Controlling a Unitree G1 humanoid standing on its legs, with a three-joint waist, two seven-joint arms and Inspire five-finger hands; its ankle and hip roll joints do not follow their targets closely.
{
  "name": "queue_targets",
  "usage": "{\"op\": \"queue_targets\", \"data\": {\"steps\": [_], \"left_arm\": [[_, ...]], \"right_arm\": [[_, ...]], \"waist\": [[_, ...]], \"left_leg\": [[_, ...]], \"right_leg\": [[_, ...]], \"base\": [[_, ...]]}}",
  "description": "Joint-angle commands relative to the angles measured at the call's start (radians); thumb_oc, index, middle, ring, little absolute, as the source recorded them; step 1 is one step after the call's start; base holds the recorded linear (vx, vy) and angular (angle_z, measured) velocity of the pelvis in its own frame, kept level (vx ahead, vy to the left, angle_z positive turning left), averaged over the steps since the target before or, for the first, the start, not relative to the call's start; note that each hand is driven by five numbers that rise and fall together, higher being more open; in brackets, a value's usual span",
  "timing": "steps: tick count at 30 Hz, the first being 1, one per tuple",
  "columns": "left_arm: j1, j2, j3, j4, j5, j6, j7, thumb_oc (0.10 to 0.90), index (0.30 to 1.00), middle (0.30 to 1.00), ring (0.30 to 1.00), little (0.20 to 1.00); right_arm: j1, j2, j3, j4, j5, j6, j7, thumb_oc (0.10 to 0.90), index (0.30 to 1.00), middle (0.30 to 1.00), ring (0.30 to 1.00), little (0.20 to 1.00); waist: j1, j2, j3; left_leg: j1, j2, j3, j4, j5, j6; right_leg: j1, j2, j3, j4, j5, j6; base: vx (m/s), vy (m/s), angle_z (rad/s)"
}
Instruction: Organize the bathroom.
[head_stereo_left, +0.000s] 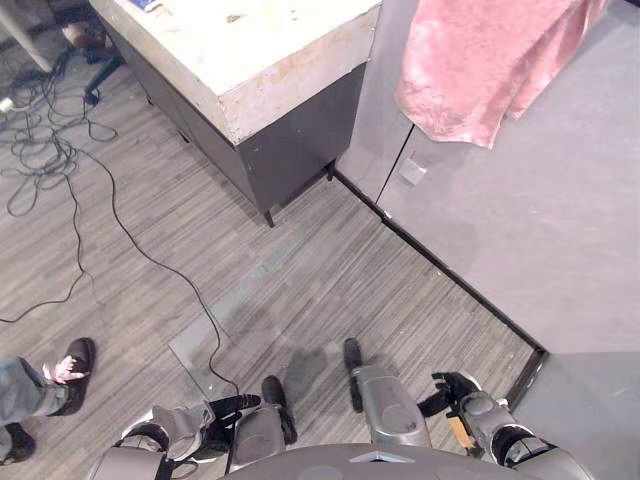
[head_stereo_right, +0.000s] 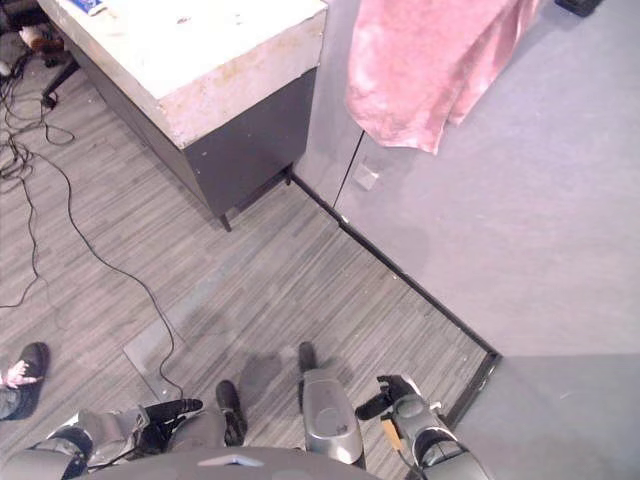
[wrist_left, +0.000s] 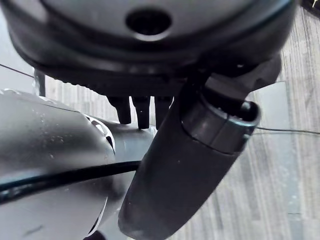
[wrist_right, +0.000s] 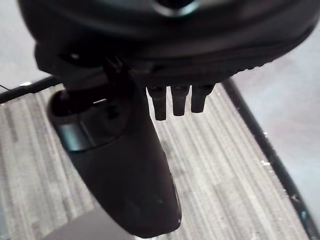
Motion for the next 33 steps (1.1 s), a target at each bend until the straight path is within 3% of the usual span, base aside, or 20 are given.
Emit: {"op": "queue_targets", "data": {"steps": [1, 5, 6, 7, 9, 12, 14, 16, 17, 21, 24, 26, 27, 28, 30, 32, 33], "left_arm": [[0.000, -0.133, -0.036, -0.010, 0.074, 0.046, -0.012, 0.800, 0.900, 0.900, 0.900, 0.900], [0.019, -0.139, -0.038, -0.004, 0.045, -0.029, 0.006, 0.800, 0.900, 0.900, 0.900, 0.900], [0.023, -0.135, -0.021, 0.000, 0.063, -0.043, -0.001, 0.800, 0.900, 0.900, 0.900, 0.900], [0.025, -0.125, -0.001, 0.005, 0.083, -0.061, 0.001, 0.800, 0.900, 0.900, 0.900, 0.900], [0.017, -0.115, 0.004, 0.005, 0.087, -0.076, 0.017, 0.800, 0.900, 0.900, 0.900, 0.900], [0.007, -0.113, 0.014, 0.007, 0.112, -0.107, 0.027, 0.800, 0.900, 0.900, 0.900, 0.900], [-0.007, -0.115, -0.019, 0.000, 0.084, -0.128, 0.023, 0.800, 0.900, 0.900, 0.900, 0.900], [-0.015, -0.127, -0.029, 0.008, 0.069, -0.141, 0.023, 0.800, 0.900, 0.900, 0.900, 0.900], [-0.022, -0.139, -0.036, 0.011, 0.056, -0.150, 0.037, 0.800, 0.900, 0.900, 0.900, 0.900], [-0.030, -0.140, -0.083, 0.020, 0.056, -0.155, 0.044, 0.800, 0.900, 0.900, 0.900, 0.900], [-0.005, -0.112, -0.089, 0.022, 0.024, -0.144, 0.073, 0.800, 0.900, 0.900, 0.900, 0.900], [0.022, -0.086, -0.054, 0.032, 0.020, -0.140, 0.086, 0.800, 0.900, 0.900, 0.900, 0.900], [0.048, -0.059, -0.022, 0.037, 0.018, -0.140, 0.098, 0.800, 0.900, 0.900, 0.900, 0.900], [0.057, -0.043, -0.011, 0.031, 0.028, -0.141, 0.101, 0.800, 0.900, 0.900, 0.900, 0.900], [0.060, -0.032, -0.030, 0.014, 0.043, -0.143, 0.098, 0.800, 0.900, 0.900, 0.900, 0.900], [0.045, -0.032, -0.043, 0.006, 0.069, -0.142, 0.096, 0.800, 0.900, 0.900, 0.900, 0.900], [0.012, -0.040, -0.064, -0.003, 0.036, -0.151, 0.095, 0.800, 0.900, 0.900, 0.900, 0.900]], "right_arm": [[-0.065, -0.065, -0.015, 0.002, 0.023, -0.015, -0.054, 0.800, 0.900, 0.900, 0.900, 0.900], [-0.048, -0.073, -0.041, 0.012, 0.001, -0.019, -0.052, 0.800, 0.900, 0.900, 0.900, 0.900], [-0.039, -0.074, -0.051, 0.018, -0.005, -0.029, -0.054, 0.800, 0.900, 0.900, 0.900, 0.900], [-0.029, -0.074, -0.059, 0.032, 0.013, -0.051, -0.069, 0.800, 0.900, 0.900, 0.900, 0.900], [-0.025, -0.073, -0.065, 0.037, 0.046, -0.064, -0.090, 0.800, 0.900, 0.900, 0.900, 0.900], [-0.027, -0.075, -0.065, 0.034, 0.106, -0.073, -0.116, 0.800, 0.900, 0.900, 0.900, 0.900], [-0.056, -0.096, -0.048, 0.018, 0.144, -0.075, -0.141, 0.800, 0.900, 0.900, 0.900, 0.900], [-0.065, -0.106, -0.042, 0.006, 0.110, -0.083, -0.138, 0.800, 0.900, 0.900, 0.900, 0.900], [-0.076, -0.115, -0.041, -0.006, 0.065, -0.089, -0.135, 0.800, 0.900, 0.900, 0.900, 0.900], [-0.110, -0.135, -0.041, -0.038, 0.035, -0.085, -0.132, 0.800, 0.900, 0.900, 0.900, 0.900], [-0.118, -0.142, -0.054, -0.045, -0.021, -0.073, -0.093, 0.800, 0.900, 0.900, 0.900, 0.900], [-0.116, -0.132, -0.054, -0.048, -0.082, -0.070, -0.052, 0.800, 0.900, 0.900, 0.900, 0.900], [-0.121, -0.123, -0.047, -0.048, -0.112, -0.070, -0.017, 0.800, 0.900, 0.900, 0.900, 0.900], [-0.119, -0.118, -0.036, -0.047, -0.106, -0.065, -0.005, 0.800, 0.900, 0.900, 0.900, 0.900], [-0.116, -0.115, -0.014, -0.042, -0.069, -0.060, -0.011, 0.800, 0.900, 0.900, 0.900, 0.900], [-0.116, -0.116, -0.004, -0.038, -0.057, -0.062, -0.014, 0.800, 0.900, 0.900, 0.900, 0.900], [-0.132, -0.116, 0.007, -0.025, -0.042, -0.054, -0.035, 0.800, 0.900, 0.900, 0.900, 0.900]], "waist": [[-0.049, 0.084, 0.039], [-0.043, 0.082, 0.028], [-0.043, 0.082, 0.028], [-0.053, 0.079, 0.022], [-0.068, 0.080, 0.019], [-0.070, 0.090, 0.019], [-0.071, 0.097, 0.042], [-0.073, 0.104, 0.052], [-0.088, 0.113, 0.059], [-0.098, 0.125, 0.075], [-0.072, 0.102, 0.072], [-0.025, 0.080, 0.072], [-0.006, 0.066, 0.077], [-0.014, 0.055, 0.074], [-0.035, 0.047, 0.064], [-0.046, 0.058, 0.060], [-0.060, 0.079, 0.059]], "left_leg": [[0.007, -0.081, 0.011, 0.104, -0.110, 0.053], [-0.031, -0.075, -0.065, 0.232, -0.099, 0.034], [-0.030, -0.050, -0.068, 0.239, -0.082, 0.027], [-0.008, 0.012, -0.077, 0.227, -0.050, 0.012], [0.020, 0.081, -0.093, 0.193, 0.002, -0.009], [0.020, 0.152, -0.135, 0.137, 0.104, -0.044], [-0.025, 0.171, -0.213, 0.192, 0.151, -0.057], [-0.035, 0.156, -0.190, 0.210, 0.109, -0.055], [-0.008, 0.134, -0.124, 0.177, 0.019, -0.033], [-0.013, 0.084, -0.056, 0.195, -0.096, -0.010], [-0.025, 0.039, -0.030, 0.253, -0.180, 0.025], [-0.009, 0.040, 0.001, 0.249, -0.195, 0.028], [0.018, 0.059, 0.039, 0.247, -0.200, 0.033], [0.045, 0.064, 0.048, 0.223, -0.191, 0.035], [0.060, 0.045, 0.025, 0.177, -0.172, 0.030], [0.061, 0.034, 0.011, 0.130, -0.150, 0.027], [0.030, 0.026, -0.006, 0.126, -0.120, 0.027]], "right_leg": [[-0.041, 0.021, 0.045, 0.013, -0.019, 0.051], [-0.032, 0.020, 0.048, 0.053, -0.034, 0.030], [-0.027, 0.020, 0.047, 0.064, -0.040, 0.027], [-0.027, 0.018, 0.050, 0.084, -0.055, 0.019], [-0.037, 0.026, 0.063, 0.119, -0.079, 0.012], [-0.049, 0.040, 0.097, 0.140, -0.098, 0.007], [-0.073, 0.026, 0.155, 0.170, -0.111, 0.003], [-0.089, 0.003, 0.175, 0.188, -0.113, 0.015], [-0.123, -0.038, 0.177, 0.215, -0.108, 0.041], [-0.164, -0.104, 0.207, 0.205, -0.052, 0.089], [-0.131, -0.177, 0.204, 0.133, 0.014, 0.124], [-0.124, -0.234, 0.127, 0.120, 0.046, 0.137], [-0.133, -0.209, 0.080, 0.174, 0.010, 0.138], [-0.144, -0.157, 0.080, 0.178, -0.006, 0.132], [-0.144, -0.099, 0.096, 0.120, 0.005, 0.119], [-0.134, -0.082, 0.087, 0.094, -0.002, 0.105], [-0.126, -0.064, 0.092, 0.076, -0.007, 0.081]], "base": [[0.07, 0.043, 0.54], [0.09, 0.050, 0.26], [0.10, 0.140, -0.01], [0.08, 0.161, 0.04], [0.04, 0.190, 0.00], [-0.01, 0.281, 0.08], [-0.06, 0.552, 0.19], [-0.04, 0.455, -0.04], [-0.05, 0.442, -0.15], [-0.02, 0.436, -0.07], [0.11, 0.263, 0.02], [0.16, 0.120, -0.17], [0.14, 0.023, -0.84], [0.11, -0.030, -1.31], [0.07, -0.055, -0.84], [0.02, -0.014, 0.75], [-0.01, -0.001, 1.29]]}}
